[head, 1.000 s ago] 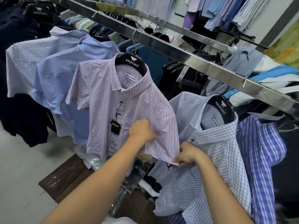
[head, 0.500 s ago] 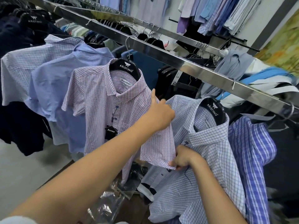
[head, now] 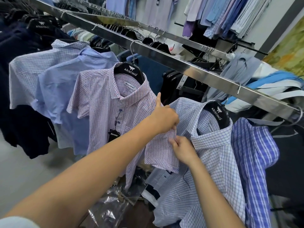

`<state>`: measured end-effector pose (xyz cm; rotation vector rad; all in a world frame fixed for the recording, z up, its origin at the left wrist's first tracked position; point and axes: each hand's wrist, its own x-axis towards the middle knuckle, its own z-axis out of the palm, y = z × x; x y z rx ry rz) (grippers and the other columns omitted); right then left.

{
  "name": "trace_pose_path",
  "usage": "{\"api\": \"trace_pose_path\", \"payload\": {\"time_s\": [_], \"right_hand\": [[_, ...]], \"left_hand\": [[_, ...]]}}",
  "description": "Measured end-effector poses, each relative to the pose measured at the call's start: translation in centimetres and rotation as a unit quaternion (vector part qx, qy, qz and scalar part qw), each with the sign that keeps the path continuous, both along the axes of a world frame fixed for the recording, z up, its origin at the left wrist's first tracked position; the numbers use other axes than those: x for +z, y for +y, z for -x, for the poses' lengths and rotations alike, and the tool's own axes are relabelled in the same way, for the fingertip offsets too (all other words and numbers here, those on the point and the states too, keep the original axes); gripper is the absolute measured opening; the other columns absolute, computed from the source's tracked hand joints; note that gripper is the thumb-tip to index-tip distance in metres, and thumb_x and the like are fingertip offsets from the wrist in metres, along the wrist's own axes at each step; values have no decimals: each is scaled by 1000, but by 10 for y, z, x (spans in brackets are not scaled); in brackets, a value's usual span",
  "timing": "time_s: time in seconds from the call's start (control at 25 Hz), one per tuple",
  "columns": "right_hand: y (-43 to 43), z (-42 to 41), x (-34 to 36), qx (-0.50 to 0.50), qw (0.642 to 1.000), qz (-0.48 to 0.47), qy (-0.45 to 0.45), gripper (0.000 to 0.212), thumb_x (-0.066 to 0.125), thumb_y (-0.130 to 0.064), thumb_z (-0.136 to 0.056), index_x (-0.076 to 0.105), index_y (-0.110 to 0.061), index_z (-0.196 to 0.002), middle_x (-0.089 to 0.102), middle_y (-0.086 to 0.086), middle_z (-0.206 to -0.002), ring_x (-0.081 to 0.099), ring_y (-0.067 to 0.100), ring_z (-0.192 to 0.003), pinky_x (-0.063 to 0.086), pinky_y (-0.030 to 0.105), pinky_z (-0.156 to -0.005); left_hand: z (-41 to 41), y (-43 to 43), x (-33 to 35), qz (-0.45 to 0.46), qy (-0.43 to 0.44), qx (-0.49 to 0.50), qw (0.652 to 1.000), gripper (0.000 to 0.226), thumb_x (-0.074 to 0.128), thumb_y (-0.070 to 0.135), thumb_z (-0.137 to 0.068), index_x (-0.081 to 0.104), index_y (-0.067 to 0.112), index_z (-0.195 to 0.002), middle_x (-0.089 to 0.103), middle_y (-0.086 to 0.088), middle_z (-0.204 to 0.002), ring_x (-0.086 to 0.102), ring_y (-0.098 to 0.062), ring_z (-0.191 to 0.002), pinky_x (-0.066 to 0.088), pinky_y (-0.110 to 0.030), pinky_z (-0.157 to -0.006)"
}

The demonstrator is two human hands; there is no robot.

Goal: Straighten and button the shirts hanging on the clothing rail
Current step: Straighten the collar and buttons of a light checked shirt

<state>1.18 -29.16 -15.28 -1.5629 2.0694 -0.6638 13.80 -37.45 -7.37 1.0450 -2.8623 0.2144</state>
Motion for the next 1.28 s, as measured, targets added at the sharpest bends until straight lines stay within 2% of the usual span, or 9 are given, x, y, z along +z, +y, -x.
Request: {"api": "trace_pose_path", "payload": {"time_s": [0.08, 0.16, 0.32, 0.52, 0.64, 0.72, 0.96, 1.12, 1.28], "right_hand": [[5, 8, -16, 0, 990, -114, 81, 33, 59, -30, -101, 51, -14, -73, 58, 2, -72, 52, 13, -63, 43, 30, -60], [12, 11, -26, -2, 974, -210, 89, 23, 62, -32, -99, 60, -9, -100, 65, 7, -104, 60, 17, -87, 47, 29, -79], [16, 9, -22, -2, 969, -227, 97, 38, 66, -37, -95, 63, -8, -121, 66, 7, -125, 64, 24, -111, 50, 31, -98], [10, -5, 0, 7, 971, -221, 94, 41, 62, -42, -97, 64, -12, -125, 64, 4, -129, 61, 26, -119, 46, 30, -98], [-6, -10, 3, -7, 971, -212, 110, 47, 63, -49, -94, 64, -9, -118, 64, 9, -125, 63, 27, -113, 50, 36, -97], [-17, -12, 2, -22, 976, -186, 111, 47, 65, -51, -91, 67, -8, -111, 67, 9, -116, 67, 25, -101, 53, 34, -88], [-33, -30, 20, -32, 997, 7, 74, 35, 64, -34, -93, 69, -15, -121, 73, -2, -110, 68, 17, -101, 52, 29, -92], [-50, -51, 37, -25, 982, 183, 44, 39, 63, -23, -91, 64, -18, -130, 69, -4, -124, 64, 15, -113, 51, 36, -101], [-74, -76, 57, -37, 967, 250, 41, 57, 62, -21, -92, 48, -14, -147, 53, 0, -146, 48, 17, -133, 31, 24, -112]], "left_hand": [[-1, -5, -4, 1, 21, -8, 1000, 17, 61, 37, -94, 66, 26, -82, 54, 11, -86, 54, -19, -109, -12, -77, -107], [0, -10, -9, 6, 33, -12, 999, 18, 62, 36, -94, 66, 25, -79, 55, 10, -83, 54, -18, -105, -15, -74, -106], [5, -20, -16, 8, 76, -16, 997, 10, 66, 34, -91, 72, 25, -90, 64, 8, -90, 56, -18, -104, -18, -67, -109], [-1, -30, -16, -23, 156, -74, 985, 25, 74, 32, -85, 71, 23, -108, 63, 3, -110, 53, -20, -114, 13, -54, -121], [-9, -34, -20, -52, 223, -102, 968, 24, 78, 26, -82, 73, 19, -104, 63, 2, -111, 53, -22, -109, 45, -49, -100], [-16, -36, -23, -63, 248, -100, 962, 20, 77, 23, -84, 73, 17, -102, 63, 2, -113, 54, -21, -109, 51, -46, -88], [-54, -46, -10, -32, 321, -88, 942, 13, 69, 26, -89, 72, 19, -99, 62, 4, -104, 58, -17, -102, 47, -32, -90], [-96, -58, 5, 4, 391, -35, 920, 9, 67, 26, -89, 71, 20, -95, 62, 5, -97, 57, -15, -95, 46, -30, -86], [-148, -77, 16, 32, 451, 61, 890, 16, 69, 24, -84, 69, 17, -98, 63, 3, -99, 58, -15, -96, 44, -28, -88]]}}
